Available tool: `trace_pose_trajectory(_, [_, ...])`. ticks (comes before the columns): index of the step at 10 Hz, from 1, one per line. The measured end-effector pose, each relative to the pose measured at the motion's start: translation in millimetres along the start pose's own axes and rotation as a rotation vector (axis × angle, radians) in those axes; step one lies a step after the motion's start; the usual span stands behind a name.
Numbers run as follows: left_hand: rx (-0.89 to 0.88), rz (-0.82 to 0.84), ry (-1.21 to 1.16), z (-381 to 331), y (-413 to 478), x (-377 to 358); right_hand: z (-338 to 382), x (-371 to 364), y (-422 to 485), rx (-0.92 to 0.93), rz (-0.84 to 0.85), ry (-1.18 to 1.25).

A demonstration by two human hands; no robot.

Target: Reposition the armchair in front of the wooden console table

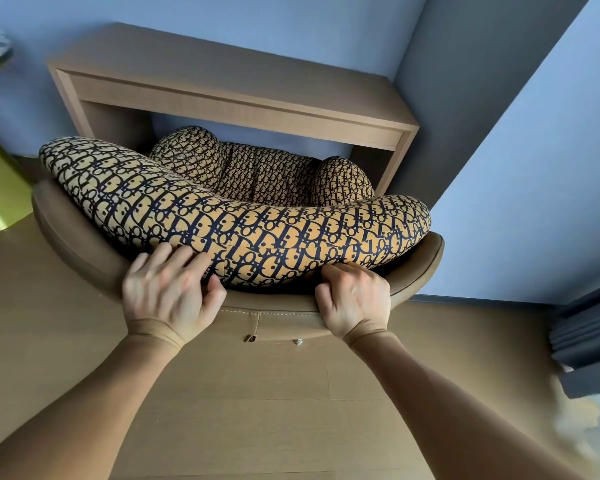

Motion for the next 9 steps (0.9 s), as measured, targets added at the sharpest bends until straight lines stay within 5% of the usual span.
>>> trace_pose_trajectory(3, [-0.011, 0.028, 0.018, -2.6, -6.5, -0.3, -2.3, -2.1, -7.2, -0.009, -0.002, -0.005])
trace_pose_trajectory(5, [-0.028, 0.228, -0.008, -4.4, -25.1, 11.9, 8.1, 6.3, -36.7, -0.099, 0.038, -0.069])
trace_pose_trajectory(9, [-0.045, 0.649, -0.089, -24.0, -119.1, 79.4, 35.2, 43.8, -110.2, -0.158, 0.505, -0.086])
Point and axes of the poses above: each hand's wrist, its own y-axis towards the middle knuckle, its own x-axis out of the back of the hand, z = x × y, the point moved 4 cm from there along y, towards the middle knuckle, and after that the axes turned 8 degrees about y, right-handed, at the moved point
